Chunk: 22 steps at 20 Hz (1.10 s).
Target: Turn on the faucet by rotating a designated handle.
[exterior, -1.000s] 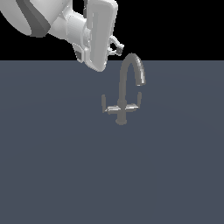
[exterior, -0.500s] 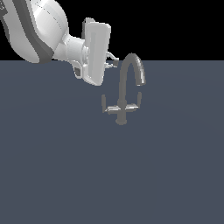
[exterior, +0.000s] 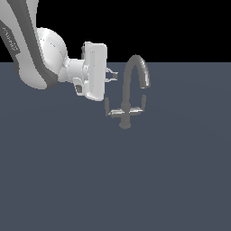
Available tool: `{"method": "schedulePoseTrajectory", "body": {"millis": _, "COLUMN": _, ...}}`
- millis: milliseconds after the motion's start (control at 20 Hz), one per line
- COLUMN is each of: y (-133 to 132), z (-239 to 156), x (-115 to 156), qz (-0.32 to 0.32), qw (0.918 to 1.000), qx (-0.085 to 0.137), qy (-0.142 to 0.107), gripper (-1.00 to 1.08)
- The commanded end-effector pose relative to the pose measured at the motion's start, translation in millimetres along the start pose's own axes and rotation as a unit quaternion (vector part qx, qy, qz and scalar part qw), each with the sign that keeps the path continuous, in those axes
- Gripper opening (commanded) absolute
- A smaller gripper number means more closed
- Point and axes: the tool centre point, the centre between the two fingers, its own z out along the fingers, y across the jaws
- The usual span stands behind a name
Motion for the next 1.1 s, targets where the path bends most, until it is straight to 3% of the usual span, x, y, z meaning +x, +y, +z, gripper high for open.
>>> {"method": "schedulePoseTrajectory", "body": {"millis": 0, "y": 10.7, "z": -3.6, "x": -6.6, "qz": -0.038, "qw": 0.9991, "qx": 0.018, "qy": -0.009, "gripper": -1.00}}
{"method": "schedulePoseTrajectory", "body": {"millis": 350, "y": 42.2, "z": -14.1, "x": -22.7, "qz": -0.141, "qw": 0.9871, "qx": 0.071, "qy": -0.028, "gripper": -1.00}}
{"method": "schedulePoseTrajectory", "body": {"millis": 750, "y": 77.8, "z": -26.1, "x": -36.8, "qz": -0.245, "qw": 0.9599, "qx": 0.129, "qy": -0.041, "gripper": -1.00}}
{"method": "schedulePoseTrajectory", "body": {"millis": 1050, "y": 96.0, "z": -32.2, "x": -42.4, "qz": -0.294, "qw": 0.9414, "qx": 0.159, "qy": -0.044, "gripper": -1.00}}
